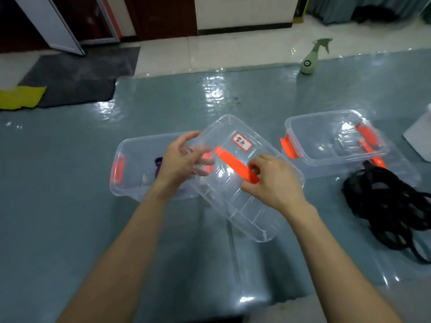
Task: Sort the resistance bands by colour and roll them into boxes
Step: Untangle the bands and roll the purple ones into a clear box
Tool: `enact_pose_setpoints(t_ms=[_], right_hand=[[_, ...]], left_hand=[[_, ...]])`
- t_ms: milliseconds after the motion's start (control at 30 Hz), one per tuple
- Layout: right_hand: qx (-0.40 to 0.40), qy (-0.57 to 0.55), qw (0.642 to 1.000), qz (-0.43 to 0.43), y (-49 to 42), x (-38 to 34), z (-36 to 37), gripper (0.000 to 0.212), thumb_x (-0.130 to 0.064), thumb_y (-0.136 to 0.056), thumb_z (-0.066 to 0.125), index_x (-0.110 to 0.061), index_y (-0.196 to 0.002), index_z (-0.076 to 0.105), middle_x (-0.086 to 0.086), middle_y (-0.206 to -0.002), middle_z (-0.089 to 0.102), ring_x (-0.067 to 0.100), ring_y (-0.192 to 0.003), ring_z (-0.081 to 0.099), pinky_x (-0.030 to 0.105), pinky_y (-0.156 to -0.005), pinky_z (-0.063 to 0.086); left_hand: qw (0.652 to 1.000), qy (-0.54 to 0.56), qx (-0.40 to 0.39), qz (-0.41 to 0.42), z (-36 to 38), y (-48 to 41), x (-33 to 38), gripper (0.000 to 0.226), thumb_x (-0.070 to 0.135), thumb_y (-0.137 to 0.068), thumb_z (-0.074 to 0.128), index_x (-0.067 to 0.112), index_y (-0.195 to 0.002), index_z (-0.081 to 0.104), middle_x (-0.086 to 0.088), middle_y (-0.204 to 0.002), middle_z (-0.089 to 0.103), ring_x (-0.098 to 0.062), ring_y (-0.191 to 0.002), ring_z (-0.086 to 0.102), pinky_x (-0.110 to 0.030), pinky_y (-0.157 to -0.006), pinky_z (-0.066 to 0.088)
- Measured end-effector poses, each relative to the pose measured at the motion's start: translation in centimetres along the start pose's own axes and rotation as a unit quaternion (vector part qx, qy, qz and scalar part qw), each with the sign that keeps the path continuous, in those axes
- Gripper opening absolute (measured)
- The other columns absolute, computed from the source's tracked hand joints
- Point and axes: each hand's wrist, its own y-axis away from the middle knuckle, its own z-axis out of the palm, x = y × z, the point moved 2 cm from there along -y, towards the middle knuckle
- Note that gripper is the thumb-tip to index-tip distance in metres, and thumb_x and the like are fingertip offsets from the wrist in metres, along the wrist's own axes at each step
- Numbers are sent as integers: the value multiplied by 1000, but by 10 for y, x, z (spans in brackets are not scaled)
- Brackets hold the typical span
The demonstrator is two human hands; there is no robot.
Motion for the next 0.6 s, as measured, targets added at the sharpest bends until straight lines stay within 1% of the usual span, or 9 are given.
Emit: enact_pose_setpoints(t_ms=[67, 133, 200, 233, 300, 333, 433, 500, 600], right_hand=[[99, -46, 993, -31, -14, -15, 1, 30, -32, -83, 84, -13, -104, 76, 4, -107, 67, 29, -110, 61, 42, -98, 51], [180, -114, 976, 33, -23, -26, 13, 52, -31, -90, 83, -6, -132, 67, 13, -131, 62, 31, -127, 54, 42, -113, 43], [124, -204, 959, 153, -30, -40, 37, 65, -36, -102, 71, -2, -154, 48, 17, -153, 54, 33, -142, 49, 41, -119, 37], [72, -240, 950, 187, -35, -50, 53, 62, -36, -107, 63, -1, -156, 45, 17, -156, 53, 34, -143, 50, 38, -117, 37], [8, -274, 941, 198, -47, -71, 83, 47, -32, -112, 51, 0, -148, 51, 18, -147, 62, 36, -133, 58, 32, -101, 40], [1, -278, 941, 195, -57, -81, 94, 42, -29, -113, 47, 1, -142, 52, 19, -138, 65, 38, -126, 61, 34, -95, 41], [7, -263, 947, 186, -93, -103, 115, 29, -23, -113, 41, 0, -123, 54, 20, -118, 66, 41, -110, 62, 40, -84, 41], [0, -239, 952, 190, -109, -106, 130, 26, -19, -112, 40, 0, -120, 54, 23, -121, 63, 43, -112, 60, 42, -86, 42], [-19, -190, 960, 206, -111, -101, 153, 30, -13, -113, 39, 9, -128, 52, 31, -133, 59, 47, -126, 55, 50, -106, 43]], left_hand=[[996, 67, 60, 28, -31, 7, 4, 54, 9, -101, 76, 15, -151, 55, -16, -110, 82, -35, -83, 83, -41, -57, 66], [981, 121, 140, 51, -67, 13, 4, 51, 6, -102, 73, 13, -149, 55, -15, -107, 82, -35, -80, 83, -37, -56, 64], [964, 162, 202, 56, -102, 17, -2, 46, 4, -105, 68, 14, -147, 52, -9, -100, 82, -28, -75, 82, -34, -56, 64], [957, 176, 223, 57, -117, 17, -7, 45, 4, -106, 66, 15, -146, 50, -8, -100, 81, -25, -75, 82, -34, -59, 65], [948, 170, 262, 62, -142, 16, -22, 42, 4, -107, 65, 15, -144, 50, -13, -106, 77, -25, -79, 79, -36, -71, 66], [946, 137, 287, 67, -153, 13, -30, 41, 7, -107, 67, 14, -144, 52, -13, -107, 75, -24, -83, 76, -38, -80, 65], [941, 5, 334, 62, -180, -2, -53, 39, 21, -105, 72, 20, -142, 58, 5, -111, 72, -12, -91, 68, -39, -92, 59], [939, -42, 338, 36, -189, -14, -66, 39, 26, -105, 72, 20, -141, 58, 5, -117, 71, -17, -100, 69, -45, -102, 59], [932, -147, 332, 3, -193, -26, -89, 39, 30, -107, 67, 14, -142, 58, -6, -131, 72, -27, -111, 69, -43, -105, 55]])
